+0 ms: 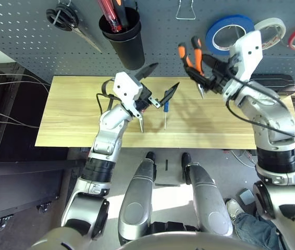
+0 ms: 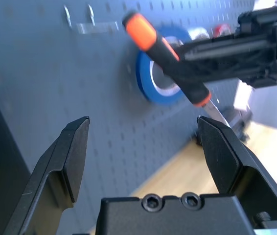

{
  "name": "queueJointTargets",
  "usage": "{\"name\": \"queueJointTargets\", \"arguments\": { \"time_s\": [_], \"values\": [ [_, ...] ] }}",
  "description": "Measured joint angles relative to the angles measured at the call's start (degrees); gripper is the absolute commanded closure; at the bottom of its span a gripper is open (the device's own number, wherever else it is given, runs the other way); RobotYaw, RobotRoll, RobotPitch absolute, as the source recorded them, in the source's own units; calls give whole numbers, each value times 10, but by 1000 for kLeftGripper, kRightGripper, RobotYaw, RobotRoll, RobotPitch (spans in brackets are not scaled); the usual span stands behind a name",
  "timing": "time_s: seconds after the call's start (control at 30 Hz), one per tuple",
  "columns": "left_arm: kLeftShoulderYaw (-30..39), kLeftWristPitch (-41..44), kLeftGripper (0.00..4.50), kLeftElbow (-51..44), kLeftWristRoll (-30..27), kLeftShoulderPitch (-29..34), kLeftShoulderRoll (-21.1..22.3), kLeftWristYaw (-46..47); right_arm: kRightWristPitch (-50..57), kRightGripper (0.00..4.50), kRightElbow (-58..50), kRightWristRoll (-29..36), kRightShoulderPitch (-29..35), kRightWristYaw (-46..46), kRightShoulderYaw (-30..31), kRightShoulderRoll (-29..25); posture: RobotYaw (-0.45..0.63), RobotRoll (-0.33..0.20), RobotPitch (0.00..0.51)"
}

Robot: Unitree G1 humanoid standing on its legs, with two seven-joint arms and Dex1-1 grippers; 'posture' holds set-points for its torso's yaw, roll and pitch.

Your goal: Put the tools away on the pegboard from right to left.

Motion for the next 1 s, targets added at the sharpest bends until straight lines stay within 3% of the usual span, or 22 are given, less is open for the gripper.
{"name": "queueJointTargets", "arguments": {
  "time_s": [0.17, 0.57, 1.0],
  "values": [
    [-1, -1, 0, -1, -1, -17, -1, -2, 5, 1809, 3, 26, -24, -6, -1, 9, 83, 0, 394],
    [0, 29, 0, -1, -14, -31, -4, -1, -3, 1809, 48, 63, -152, -42, -18, 42, 82, 0, 390],
    [3, 59, 0, -1, -25, -61, -13, 9, -166, 1809, 187, 32, -239, -21, -6, 61, 116, 0, 402]
  ]
}}
